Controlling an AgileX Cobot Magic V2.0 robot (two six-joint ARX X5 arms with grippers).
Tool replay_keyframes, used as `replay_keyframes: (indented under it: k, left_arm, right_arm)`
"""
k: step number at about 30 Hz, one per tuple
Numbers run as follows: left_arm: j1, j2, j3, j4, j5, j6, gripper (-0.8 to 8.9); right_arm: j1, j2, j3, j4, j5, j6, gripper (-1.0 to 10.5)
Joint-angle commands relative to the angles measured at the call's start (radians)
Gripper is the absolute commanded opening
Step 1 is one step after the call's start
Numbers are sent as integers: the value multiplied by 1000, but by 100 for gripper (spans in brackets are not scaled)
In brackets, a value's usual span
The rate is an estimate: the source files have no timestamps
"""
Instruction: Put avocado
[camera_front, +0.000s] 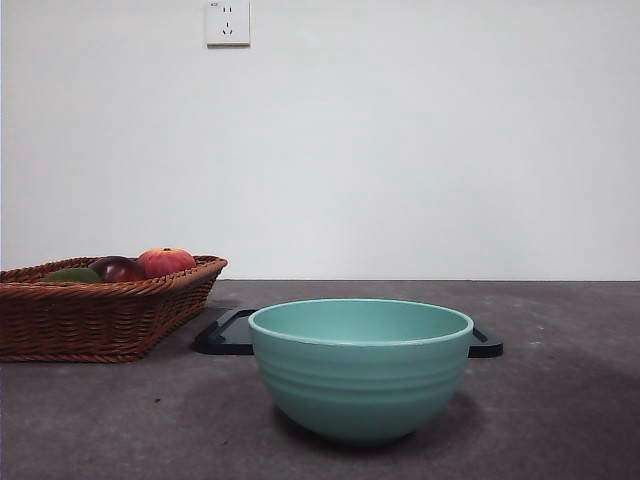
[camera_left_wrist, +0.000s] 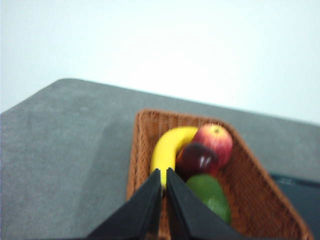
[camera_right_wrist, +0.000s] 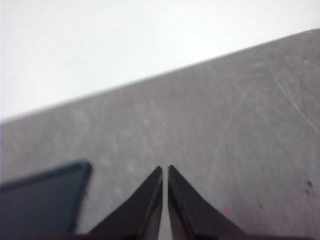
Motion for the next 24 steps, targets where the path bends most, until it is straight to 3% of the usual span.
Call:
replay_keyframes:
  k: [1,4,9,14,19,24]
  left_arm:
    - [0,11,57,20,-24,-76,16]
    - [0,39,112,17,-24,-79,16]
    - [-1,121,246,-20,-22,-82,16]
    - [-15,241,443,-117,-6,-81,16]
    - [-28,378,633,-259,184,-60,16]
    - [-29,484,765,-379,417,-34,16]
  right_arm:
    - [-1,4,79,17,3,114,12]
    - [-1,34,166,-10,-18,140,12]
    - [-1,138,340,-109,-61,111,12]
    - [-1,295,495,-203,-199,53,12]
    - [6,466,616,-312,-429,-32,12]
    - [79,563,703,-391,-471,-125,12]
